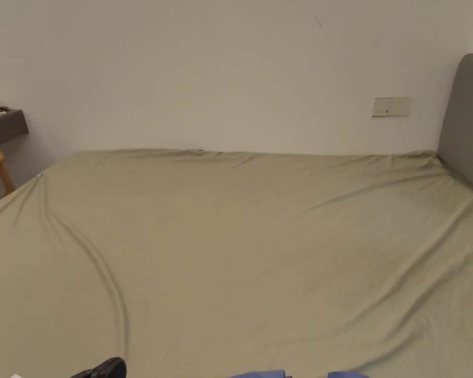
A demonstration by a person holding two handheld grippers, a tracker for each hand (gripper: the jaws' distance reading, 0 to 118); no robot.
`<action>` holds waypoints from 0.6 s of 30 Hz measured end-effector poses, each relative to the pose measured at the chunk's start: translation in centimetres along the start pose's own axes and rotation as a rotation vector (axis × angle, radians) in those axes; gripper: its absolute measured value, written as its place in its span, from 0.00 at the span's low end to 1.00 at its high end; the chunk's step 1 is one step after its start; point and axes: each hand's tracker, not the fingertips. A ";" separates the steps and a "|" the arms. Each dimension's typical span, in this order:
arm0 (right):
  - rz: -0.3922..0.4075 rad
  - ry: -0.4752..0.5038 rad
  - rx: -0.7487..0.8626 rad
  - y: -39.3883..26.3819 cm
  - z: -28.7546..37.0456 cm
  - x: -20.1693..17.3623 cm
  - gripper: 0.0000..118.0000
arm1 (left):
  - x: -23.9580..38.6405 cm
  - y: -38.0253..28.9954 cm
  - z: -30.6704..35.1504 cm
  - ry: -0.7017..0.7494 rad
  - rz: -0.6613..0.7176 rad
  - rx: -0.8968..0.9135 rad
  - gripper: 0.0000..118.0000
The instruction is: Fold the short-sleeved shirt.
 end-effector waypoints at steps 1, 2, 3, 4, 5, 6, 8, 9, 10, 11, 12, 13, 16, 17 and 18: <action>-0.002 0.006 -0.007 -0.2 -0.2 -0.2 0.02 | -0.3 -0.7 -0.5 0.063 0.017 -0.039 0.00; 0.002 0.006 -0.009 -0.3 -0.4 -0.2 0.02 | -0.3 -1.2 -0.4 0.084 0.008 -0.031 0.00; 0.010 0.008 -0.009 -0.4 -0.5 -0.3 0.02 | -0.4 -1.6 -0.4 0.061 0.011 -0.031 0.00; 0.017 0.008 -0.009 -0.4 -0.6 -0.4 0.02 | -0.2 -1.9 -0.3 0.069 0.016 -0.030 0.00; 0.018 0.008 -0.011 -0.3 -0.7 -0.5 0.02 | 0.0 -2.0 -0.7 0.085 0.029 -0.027 0.00; 0.016 0.011 -0.011 -0.3 -0.8 -0.5 0.02 | 0.2 -2.2 -0.9 0.097 0.032 -0.025 0.00; 0.016 0.014 -0.009 -0.2 -0.8 -0.7 0.02 | 0.3 -2.6 -2.0 0.115 0.043 -0.048 0.02; 0.020 0.012 -0.009 -0.1 -0.8 -0.8 0.02 | -0.2 -2.8 -3.0 0.137 0.071 -0.078 0.13; 0.020 0.014 -0.010 -0.1 -0.8 -0.8 0.02 | -0.8 -3.1 -4.2 0.123 0.114 -0.113 0.50; 0.019 0.018 -0.012 0.0 -0.8 -0.8 0.02 | -1.4 -3.4 -5.7 0.092 0.174 -0.172 0.88; 0.020 0.018 -0.013 0.0 -0.8 -0.8 0.02 | -1.9 -4.0 -7.1 0.038 0.229 -0.227 1.00; 0.026 0.016 -0.013 0.1 -0.8 -0.8 0.02 | -3.6 -4.6 -9.1 -0.090 0.320 -0.199 0.98; 0.024 0.011 -0.009 0.1 -0.5 -0.7 0.02 | -6.9 -6.9 -14.3 -0.176 0.512 -0.396 1.00; 0.023 0.006 -0.008 0.2 -0.5 -0.7 0.02 | -7.0 -8.3 -14.3 -0.229 0.575 -0.454 1.00; 0.023 0.001 -0.007 0.2 -0.4 -0.6 0.02 | -7.6 -9.3 -15.4 -0.243 0.611 -0.507 1.00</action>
